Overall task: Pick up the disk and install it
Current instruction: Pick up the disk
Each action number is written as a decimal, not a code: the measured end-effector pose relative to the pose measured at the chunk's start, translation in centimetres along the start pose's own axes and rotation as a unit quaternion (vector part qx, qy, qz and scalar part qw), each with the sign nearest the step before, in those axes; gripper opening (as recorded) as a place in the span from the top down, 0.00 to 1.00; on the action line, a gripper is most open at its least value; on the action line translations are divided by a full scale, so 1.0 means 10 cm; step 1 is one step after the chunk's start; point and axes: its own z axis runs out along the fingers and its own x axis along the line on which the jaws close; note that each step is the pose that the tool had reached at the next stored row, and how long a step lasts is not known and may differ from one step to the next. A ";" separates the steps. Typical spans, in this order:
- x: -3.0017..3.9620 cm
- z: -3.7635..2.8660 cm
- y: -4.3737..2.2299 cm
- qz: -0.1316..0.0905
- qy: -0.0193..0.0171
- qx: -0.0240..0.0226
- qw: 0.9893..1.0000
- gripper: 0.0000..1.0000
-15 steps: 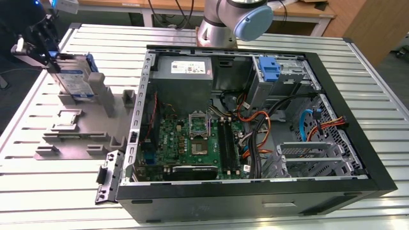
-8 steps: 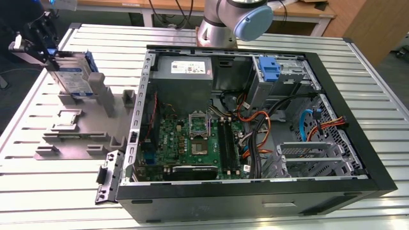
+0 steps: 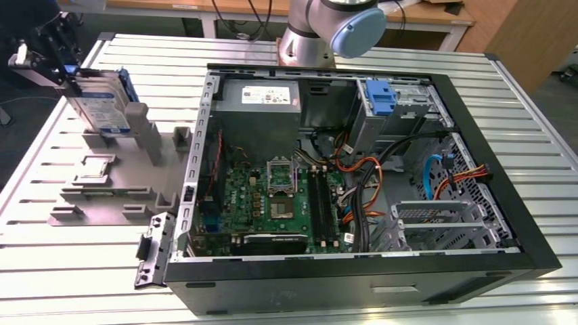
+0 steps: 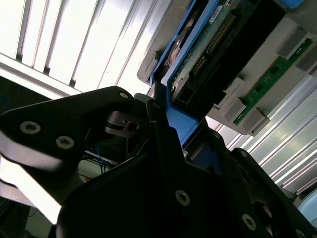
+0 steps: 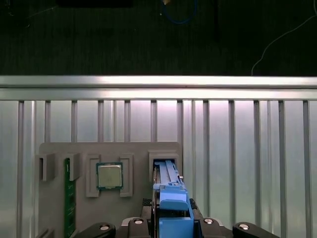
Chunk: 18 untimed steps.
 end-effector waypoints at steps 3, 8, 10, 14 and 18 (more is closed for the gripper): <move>-0.002 -0.035 0.001 0.000 0.000 0.000 1.000 0.63; -0.003 -0.085 0.001 0.000 0.000 0.000 1.000 0.63; -0.005 -0.108 0.001 0.000 0.000 0.000 1.000 0.63; -0.006 -0.148 0.002 0.000 0.000 0.000 1.000 0.63; -0.008 -0.202 0.003 0.000 0.000 0.000 1.000 0.63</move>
